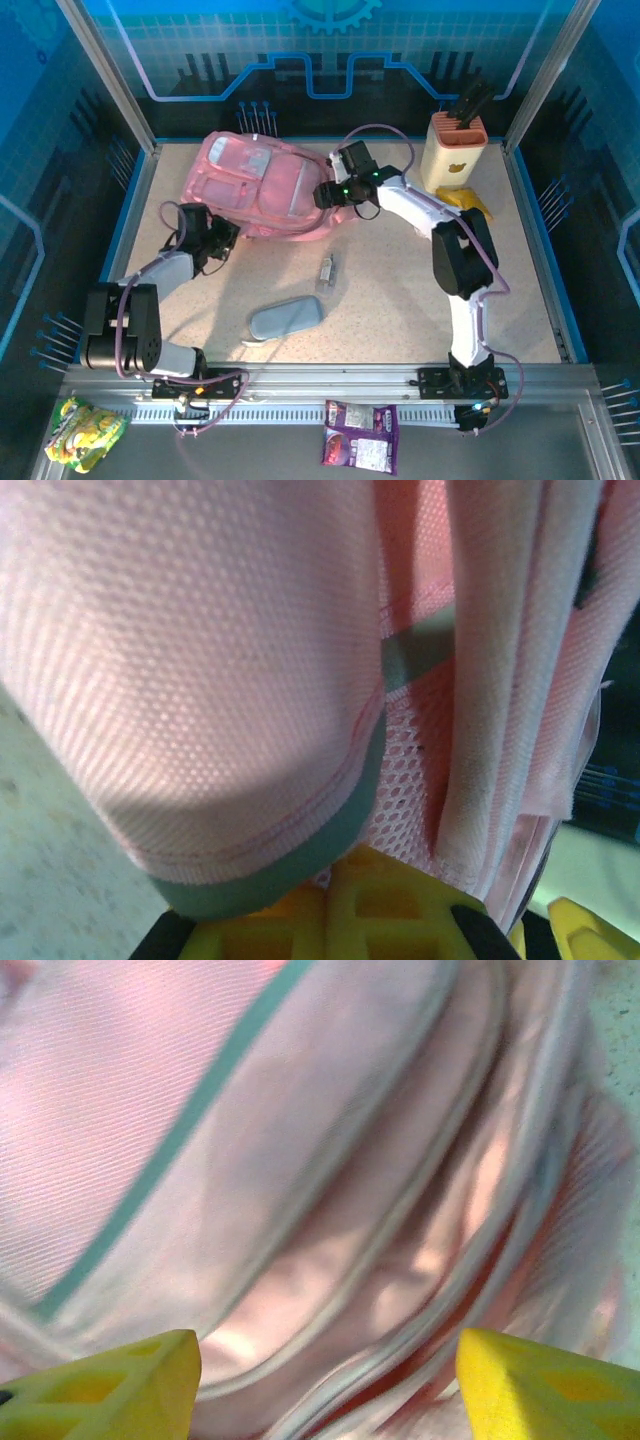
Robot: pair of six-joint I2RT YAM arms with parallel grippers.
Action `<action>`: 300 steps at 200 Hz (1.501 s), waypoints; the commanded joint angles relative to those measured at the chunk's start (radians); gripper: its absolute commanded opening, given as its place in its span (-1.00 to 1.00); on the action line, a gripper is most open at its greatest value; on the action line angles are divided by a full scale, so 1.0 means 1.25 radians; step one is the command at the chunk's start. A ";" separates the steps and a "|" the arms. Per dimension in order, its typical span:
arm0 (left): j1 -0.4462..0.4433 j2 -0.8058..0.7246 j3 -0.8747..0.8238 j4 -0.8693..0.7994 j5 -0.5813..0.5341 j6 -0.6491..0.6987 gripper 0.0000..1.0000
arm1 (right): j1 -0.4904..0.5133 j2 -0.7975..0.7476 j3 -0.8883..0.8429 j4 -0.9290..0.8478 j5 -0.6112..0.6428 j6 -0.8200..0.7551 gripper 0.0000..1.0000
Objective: Pack the student bag
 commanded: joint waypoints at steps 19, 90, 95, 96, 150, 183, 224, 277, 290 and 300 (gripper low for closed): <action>-0.099 -0.060 -0.017 0.014 -0.034 -0.113 -1.00 | 0.091 -0.132 -0.119 -0.088 0.051 -0.010 0.38; -0.234 -0.075 -0.018 0.039 -0.088 -0.203 -1.00 | 0.296 -0.167 -0.295 0.141 0.134 0.141 0.19; -0.243 -0.074 -0.013 0.032 -0.087 -0.205 -1.00 | 0.304 -0.156 -0.297 0.163 0.139 0.141 0.18; -0.243 -0.074 -0.012 0.032 -0.087 -0.206 -1.00 | 0.306 -0.154 -0.297 0.165 0.139 0.141 0.18; -0.292 -0.068 -0.013 0.066 -0.088 -0.222 -1.00 | 0.313 -0.068 -0.321 0.308 0.250 0.118 0.02; -0.302 -0.063 -0.010 0.078 -0.089 -0.228 -1.00 | 0.308 -0.048 -0.370 0.427 0.255 0.071 -0.03; -0.317 -0.050 -0.007 0.077 -0.094 -0.229 -1.00 | 0.309 -0.044 -0.407 0.540 0.311 0.020 -0.08; -0.324 -0.036 -0.002 0.081 -0.100 -0.222 -1.00 | 0.308 -0.025 -0.384 0.579 0.324 -0.028 -0.46; -0.324 -0.037 0.000 0.070 -0.107 -0.214 -1.00 | 0.307 -0.029 -0.381 0.571 0.345 -0.020 -0.60; -0.324 -0.041 0.003 0.055 -0.118 -0.206 -1.00 | 0.307 -0.039 -0.393 0.571 0.352 -0.020 -0.69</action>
